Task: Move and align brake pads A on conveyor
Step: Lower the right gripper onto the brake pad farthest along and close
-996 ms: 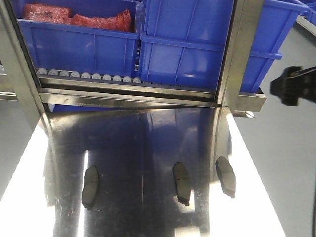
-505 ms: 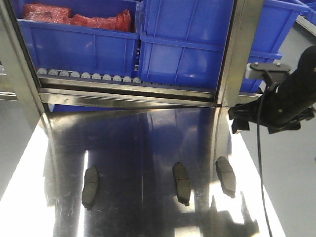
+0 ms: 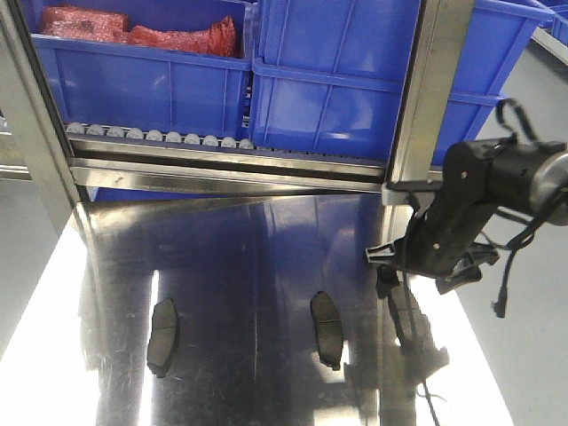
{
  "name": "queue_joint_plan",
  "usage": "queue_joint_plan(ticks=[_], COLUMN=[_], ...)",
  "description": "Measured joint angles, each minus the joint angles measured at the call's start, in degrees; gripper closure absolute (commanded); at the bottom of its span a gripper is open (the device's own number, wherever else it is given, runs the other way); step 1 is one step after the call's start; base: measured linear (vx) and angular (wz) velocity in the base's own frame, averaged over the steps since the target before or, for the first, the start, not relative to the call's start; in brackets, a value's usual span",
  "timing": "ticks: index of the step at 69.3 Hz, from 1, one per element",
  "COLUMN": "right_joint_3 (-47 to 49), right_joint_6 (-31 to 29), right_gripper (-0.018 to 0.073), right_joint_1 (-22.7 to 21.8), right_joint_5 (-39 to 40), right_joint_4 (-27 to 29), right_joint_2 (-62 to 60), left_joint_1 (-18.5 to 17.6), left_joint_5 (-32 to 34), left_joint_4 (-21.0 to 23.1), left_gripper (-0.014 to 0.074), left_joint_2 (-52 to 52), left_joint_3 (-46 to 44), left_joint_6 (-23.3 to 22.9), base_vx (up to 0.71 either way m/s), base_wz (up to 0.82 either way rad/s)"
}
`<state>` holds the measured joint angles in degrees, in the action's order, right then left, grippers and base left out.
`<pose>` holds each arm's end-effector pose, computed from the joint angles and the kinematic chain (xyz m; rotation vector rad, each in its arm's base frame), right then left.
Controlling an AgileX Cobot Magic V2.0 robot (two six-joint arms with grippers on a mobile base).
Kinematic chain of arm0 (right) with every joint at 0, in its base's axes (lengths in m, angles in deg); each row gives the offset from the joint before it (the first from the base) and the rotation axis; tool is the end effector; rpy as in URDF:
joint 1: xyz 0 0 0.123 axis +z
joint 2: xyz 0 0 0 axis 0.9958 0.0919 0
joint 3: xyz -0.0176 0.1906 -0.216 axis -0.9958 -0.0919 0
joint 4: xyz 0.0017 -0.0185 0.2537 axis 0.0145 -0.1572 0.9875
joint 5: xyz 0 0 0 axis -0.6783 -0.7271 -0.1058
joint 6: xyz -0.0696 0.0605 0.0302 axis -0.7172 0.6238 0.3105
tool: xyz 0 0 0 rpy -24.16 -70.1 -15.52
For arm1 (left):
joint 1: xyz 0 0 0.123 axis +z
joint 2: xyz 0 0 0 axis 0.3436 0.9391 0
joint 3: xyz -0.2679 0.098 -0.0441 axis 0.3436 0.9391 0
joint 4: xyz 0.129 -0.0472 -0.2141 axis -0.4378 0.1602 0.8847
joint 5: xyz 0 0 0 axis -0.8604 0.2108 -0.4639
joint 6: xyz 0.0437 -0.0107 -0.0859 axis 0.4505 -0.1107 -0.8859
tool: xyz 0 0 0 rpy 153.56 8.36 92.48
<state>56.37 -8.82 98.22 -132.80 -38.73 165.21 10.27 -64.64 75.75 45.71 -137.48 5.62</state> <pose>0.3658 0.0925 0.1852 -0.1505 3.0094 0.1089 0.0564 0.0039 0.3815 -0.0653 2.2218 -0.0278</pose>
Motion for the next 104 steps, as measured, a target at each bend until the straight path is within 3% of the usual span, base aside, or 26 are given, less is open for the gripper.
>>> queue_joint_plan(ticks=[36,71,104], right_joint_3=[0.19,2.95,3.33], right_joint_6=[0.17,0.17,0.17], right_gripper=[-0.0034,-0.0034,-0.0031], right_joint_1=[0.04,0.04,0.04], right_joint_5=[-0.12,-4.74,-4.15], right_joint_4=[-3.35,-3.02,-2.97], right_joint_2=[2.81,5.71,6.32], left_joint_1=[0.0,0.0,0.0], left_joint_5=[0.0,0.0,0.0], left_joint_4=[0.0,0.0,0.0], left_gripper=[0.0603,0.0603,0.0603], left_joint_2=[0.0,0.0,0.0], left_joint_3=[0.0,0.0,0.0], left_joint_6=[0.0,0.0,0.0], base_vx=[0.0,0.0,0.0], base_wz=[0.0,0.0,0.0])
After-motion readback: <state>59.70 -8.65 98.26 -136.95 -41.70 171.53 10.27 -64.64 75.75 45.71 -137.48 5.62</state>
